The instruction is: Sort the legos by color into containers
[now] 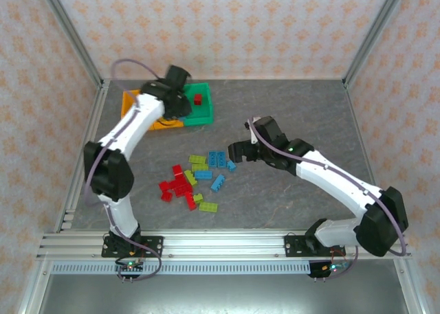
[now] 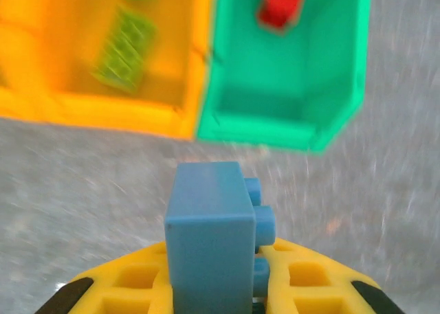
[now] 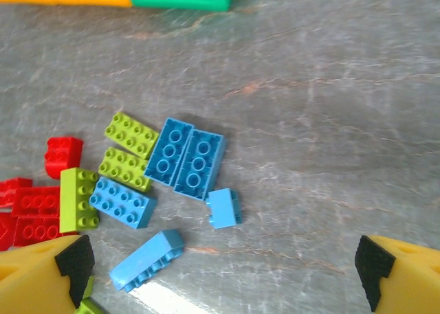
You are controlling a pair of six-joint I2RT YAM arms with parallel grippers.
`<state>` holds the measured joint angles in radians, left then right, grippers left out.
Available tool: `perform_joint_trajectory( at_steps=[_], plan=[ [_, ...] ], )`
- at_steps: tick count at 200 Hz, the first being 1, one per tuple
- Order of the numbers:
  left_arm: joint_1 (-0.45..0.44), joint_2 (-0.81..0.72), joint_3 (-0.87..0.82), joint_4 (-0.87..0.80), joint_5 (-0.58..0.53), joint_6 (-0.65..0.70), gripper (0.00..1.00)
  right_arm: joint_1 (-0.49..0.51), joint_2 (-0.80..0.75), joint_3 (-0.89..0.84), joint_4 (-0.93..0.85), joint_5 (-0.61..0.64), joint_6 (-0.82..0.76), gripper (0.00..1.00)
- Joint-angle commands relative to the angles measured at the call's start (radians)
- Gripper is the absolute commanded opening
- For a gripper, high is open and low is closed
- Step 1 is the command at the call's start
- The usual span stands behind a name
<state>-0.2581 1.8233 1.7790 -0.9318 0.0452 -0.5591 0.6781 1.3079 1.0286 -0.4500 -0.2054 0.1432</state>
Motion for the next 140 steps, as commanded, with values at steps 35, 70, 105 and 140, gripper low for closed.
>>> perform_joint_trajectory(
  at_steps=[35, 70, 105, 140],
  plan=[
    [0.284, 0.120, 0.152, -0.033, -0.068, 0.036, 0.05, 0.005, 0.116, 0.128, -0.017, -0.046, -0.029, 0.99],
    [0.347, 0.321, 0.385, -0.117, -0.067, 0.048, 0.11, 0.005, 0.135, 0.165, -0.078, -0.030, -0.013, 0.99],
    [0.372, 0.447, 0.550, -0.148, -0.062, 0.031, 0.30, 0.006, 0.129, 0.184, -0.100, -0.007, 0.014, 0.99],
    [0.382, 0.429, 0.576, -0.143, -0.045, 0.033, 0.38, 0.008, 0.131, 0.190, -0.104, 0.021, 0.041, 0.99]
  ],
)
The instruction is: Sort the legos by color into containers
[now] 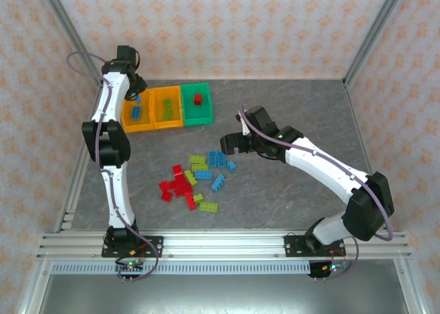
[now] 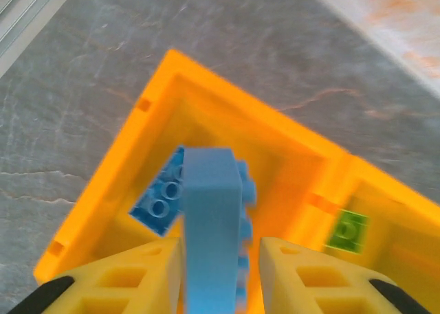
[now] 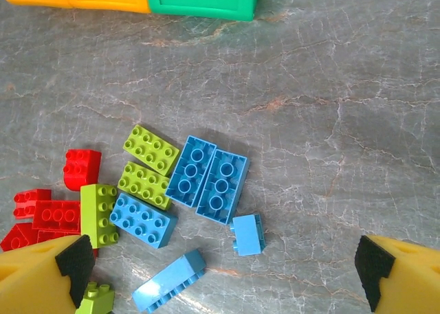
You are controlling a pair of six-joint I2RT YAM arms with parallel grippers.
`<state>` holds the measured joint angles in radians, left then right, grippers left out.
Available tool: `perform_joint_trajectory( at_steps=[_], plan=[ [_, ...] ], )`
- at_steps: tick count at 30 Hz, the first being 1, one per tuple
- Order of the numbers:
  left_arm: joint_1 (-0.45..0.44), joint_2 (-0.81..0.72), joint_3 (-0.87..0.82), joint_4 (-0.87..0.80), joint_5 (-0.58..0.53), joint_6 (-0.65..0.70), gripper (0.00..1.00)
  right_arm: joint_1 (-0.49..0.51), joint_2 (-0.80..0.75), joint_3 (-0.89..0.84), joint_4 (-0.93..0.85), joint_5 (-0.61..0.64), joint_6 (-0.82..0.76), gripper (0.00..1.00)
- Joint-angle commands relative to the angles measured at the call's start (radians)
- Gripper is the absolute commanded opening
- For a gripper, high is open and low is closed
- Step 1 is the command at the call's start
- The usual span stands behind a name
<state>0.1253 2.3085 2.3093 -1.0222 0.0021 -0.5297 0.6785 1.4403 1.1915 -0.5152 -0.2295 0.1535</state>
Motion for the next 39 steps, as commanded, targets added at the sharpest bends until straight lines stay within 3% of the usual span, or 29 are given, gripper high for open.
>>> perform_joint_trajectory(
  at_steps=[1, 7, 14, 20, 27, 32, 39],
  plan=[
    [-0.001, -0.058, 0.047, -0.053, 0.000, 0.004, 0.39, 0.007, -0.002, 0.028, -0.040, 0.045, 0.031, 0.99],
    [-0.006, -0.204, -0.070, -0.054, 0.092, 0.030, 0.41, 0.011, 0.032, 0.050, -0.020, 0.027, 0.056, 0.99],
    [-0.067, -0.550, -0.335, -0.002, 0.150, 0.095, 0.42, 0.094, 0.133, 0.134, -0.013, 0.039, 0.021, 1.00],
    [-0.189, -0.900, -0.624, -0.048, 0.028, 0.332, 0.46, 0.250, 0.398, 0.423, -0.189, 0.141, -0.011, 0.95],
    [-0.193, -1.258, -0.877, -0.084, -0.007, 0.393, 0.47, 0.363, 0.683, 0.728, -0.304, 0.166, 0.018, 0.81],
    [-0.195, -1.367, -0.921, -0.133, 0.105, 0.413, 0.52, 0.399, 0.862, 0.902, -0.361, 0.225, 0.088, 0.77],
    [-0.219, -1.421, -0.935, -0.190, 0.105, 0.417, 0.52, 0.407, 1.000, 1.001, -0.393, 0.307, 0.199, 0.77]
  ],
)
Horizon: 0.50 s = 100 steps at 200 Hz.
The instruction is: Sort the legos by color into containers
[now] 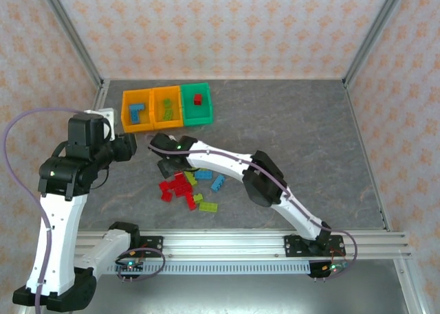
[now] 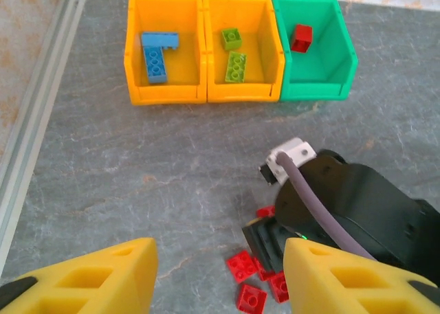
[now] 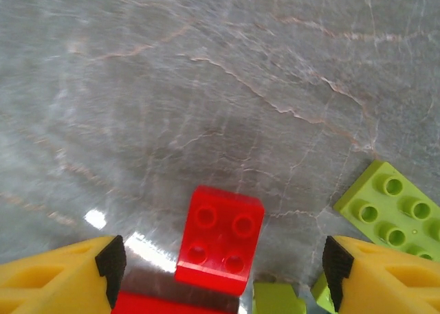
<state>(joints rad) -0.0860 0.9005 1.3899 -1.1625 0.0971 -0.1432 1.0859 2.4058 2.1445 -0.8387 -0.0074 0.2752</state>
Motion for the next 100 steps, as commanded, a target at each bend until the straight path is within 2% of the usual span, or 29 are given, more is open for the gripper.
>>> perform_joint_trajectory(
  at_steps=[1, 15, 40, 58, 87, 100],
  plan=[
    [-0.009, -0.017, -0.020, -0.052, 0.013, 0.030, 0.53, 0.001, 0.047, 0.058, -0.079, 0.082, 0.087, 0.77],
    [-0.019, -0.020, -0.033, -0.052, 0.027, 0.029, 0.53, 0.000, 0.062, 0.059, -0.077, 0.055, 0.090, 0.72],
    [-0.036, -0.026, -0.059, -0.046, 0.046, 0.033, 0.53, 0.000, 0.080, 0.066, -0.060, 0.019, 0.088, 0.51],
    [-0.040, -0.029, -0.072, -0.042, 0.048, 0.037, 0.54, 0.000, 0.088, 0.086, -0.073, 0.016, 0.089, 0.46],
    [-0.044, -0.020, -0.070, -0.033, 0.054, 0.036, 0.54, -0.006, 0.056, 0.108, -0.082, 0.030, 0.075, 0.30],
    [-0.044, -0.015, -0.060, -0.027, 0.068, 0.037, 0.54, -0.020, 0.009, 0.100, -0.073, 0.041, 0.077, 0.28]
  ],
)
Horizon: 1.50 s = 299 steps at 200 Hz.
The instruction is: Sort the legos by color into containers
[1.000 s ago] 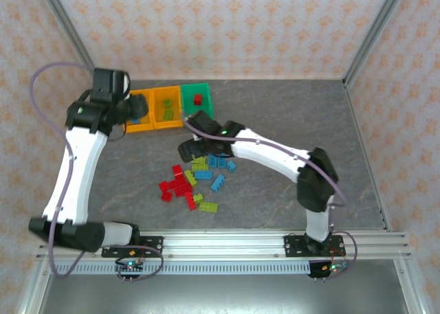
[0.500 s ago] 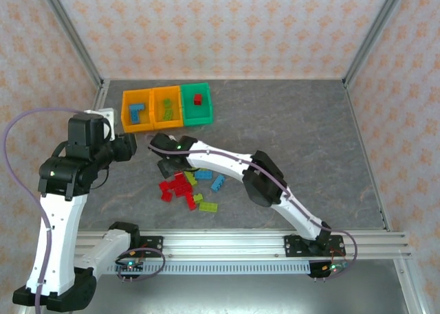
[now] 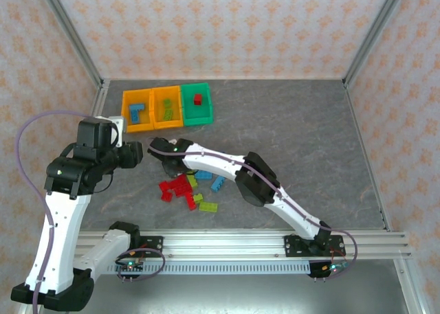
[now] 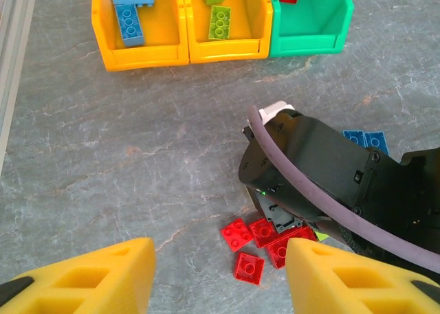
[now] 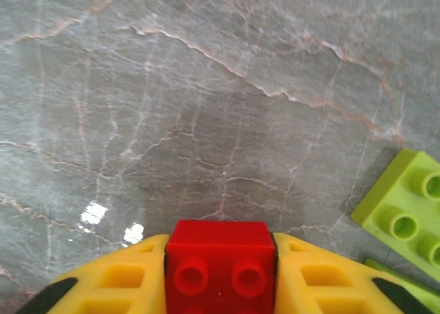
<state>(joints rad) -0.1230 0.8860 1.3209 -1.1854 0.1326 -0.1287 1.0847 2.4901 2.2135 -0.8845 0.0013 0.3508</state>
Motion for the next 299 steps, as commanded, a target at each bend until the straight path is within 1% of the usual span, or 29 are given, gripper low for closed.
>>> perform_joint_trajectory(
  at_steps=[1, 18, 41, 61, 71, 80, 95, 112, 131, 148, 159, 166, 173, 177, 187, 208, 220, 239, 252, 263, 269, 271, 272, 273, 274, 277, 279, 289, 299],
  plan=[
    [-0.007, -0.001, 0.009, -0.004, 0.034, 0.022, 0.54, -0.019, -0.080, 0.029, -0.026, 0.033, 0.002, 0.28],
    [-0.007, 0.003, 0.016, 0.012, 0.070, 0.015, 0.54, -0.052, -0.169, -0.009, 0.008, 0.073, 0.008, 0.28],
    [-0.007, 0.011, 0.007, 0.041, 0.094, -0.024, 0.54, -0.125, -0.283, -0.101, 0.127, 0.125, 0.005, 0.29],
    [-0.006, 0.028, -0.008, 0.073, 0.114, -0.065, 0.54, -0.195, -0.308, -0.134, 0.230, 0.183, -0.028, 0.29],
    [-0.007, 0.038, -0.012, 0.088, 0.119, -0.087, 0.54, -0.235, -0.284, -0.105, 0.250, 0.191, -0.030, 0.29],
    [-0.007, 0.049, -0.012, 0.098, 0.122, -0.109, 0.54, -0.270, -0.247, -0.054, 0.248, 0.173, -0.019, 0.30],
    [-0.007, 0.063, -0.013, 0.108, 0.124, -0.153, 0.55, -0.315, -0.163, 0.068, 0.221, 0.154, -0.016, 0.30],
    [-0.007, 0.059, -0.037, 0.115, 0.118, -0.224, 0.57, -0.342, -0.066, 0.206, 0.225, 0.149, -0.046, 0.31],
    [-0.007, 0.030, -0.098, 0.137, 0.123, -0.305, 0.62, -0.362, 0.039, 0.330, 0.301, 0.106, -0.084, 0.33],
    [-0.007, 0.006, -0.154, 0.152, 0.143, -0.360, 0.69, -0.369, 0.097, 0.390, 0.390, 0.073, -0.115, 0.35],
    [-0.007, 0.002, -0.191, 0.151, 0.162, -0.384, 0.73, -0.371, 0.124, 0.421, 0.435, 0.076, -0.136, 0.39],
    [-0.006, 0.006, -0.209, 0.145, 0.172, -0.398, 0.75, -0.372, 0.136, 0.444, 0.448, 0.077, -0.143, 0.43],
    [-0.007, 0.012, -0.226, 0.133, 0.178, -0.400, 0.77, -0.374, 0.143, 0.463, 0.453, 0.077, -0.145, 0.49],
    [-0.007, 0.016, -0.235, 0.126, 0.181, -0.430, 0.77, -0.376, 0.143, 0.470, 0.452, 0.075, -0.145, 0.53],
    [-0.006, 0.027, -0.258, 0.120, 0.196, -0.449, 0.78, -0.378, 0.133, 0.483, 0.441, 0.070, -0.147, 0.63],
    [-0.008, 0.039, -0.309, 0.136, 0.219, -0.463, 0.79, -0.381, 0.076, 0.477, 0.383, 0.046, -0.176, 0.67],
    [-0.010, 0.046, -0.330, 0.148, 0.223, -0.461, 0.79, -0.382, 0.024, 0.457, 0.315, 0.037, -0.195, 0.68],
    [-0.028, 0.074, -0.352, 0.162, 0.231, -0.471, 0.79, -0.382, -0.097, 0.391, 0.171, 0.016, -0.197, 0.73],
    [-0.069, 0.100, -0.362, 0.190, 0.229, -0.478, 0.79, -0.383, -0.208, 0.266, 0.101, 0.001, -0.176, 0.75],
    [-0.121, 0.127, -0.368, 0.221, 0.213, -0.492, 0.78, -0.386, -0.330, 0.085, 0.116, -0.027, -0.156, 0.76],
    [-0.149, 0.149, -0.368, 0.245, 0.209, -0.499, 0.78, -0.388, -0.419, -0.057, 0.156, -0.037, -0.143, 0.76],
    [-0.159, 0.155, -0.367, 0.254, 0.209, -0.502, 0.78, -0.388, -0.432, -0.068, 0.164, -0.037, -0.141, 0.76],
    [-0.164, 0.161, -0.367, 0.259, 0.208, -0.503, 0.78, -0.388, -0.458, -0.120, 0.176, -0.037, -0.138, 0.76],
    [-0.168, 0.164, -0.366, 0.263, 0.207, -0.504, 0.78, -0.388, -0.458, -0.120, 0.176, -0.037, -0.138, 0.76],
    [-0.174, 0.169, -0.366, 0.266, 0.208, -0.504, 0.78, -0.388, -0.485, -0.164, 0.191, -0.036, -0.133, 0.76],
    [-0.189, 0.182, -0.362, 0.280, 0.208, -0.507, 0.78, -0.388, -0.512, -0.197, 0.212, -0.032, -0.128, 0.76],
    [-0.200, 0.194, -0.359, 0.289, 0.207, -0.508, 0.78, -0.388, -0.552, -0.270, 0.240, -0.026, -0.117, 0.76],
    [-0.254, 0.261, -0.327, 0.320, 0.191, -0.507, 0.78, -0.390, -0.680, -0.476, 0.324, 0.007, -0.070, 0.77],
    [-0.313, 0.338, -0.275, 0.329, 0.158, -0.494, 0.78, -0.400, -0.790, -0.643, 0.379, 0.050, -0.005, 0.78]
  ],
)
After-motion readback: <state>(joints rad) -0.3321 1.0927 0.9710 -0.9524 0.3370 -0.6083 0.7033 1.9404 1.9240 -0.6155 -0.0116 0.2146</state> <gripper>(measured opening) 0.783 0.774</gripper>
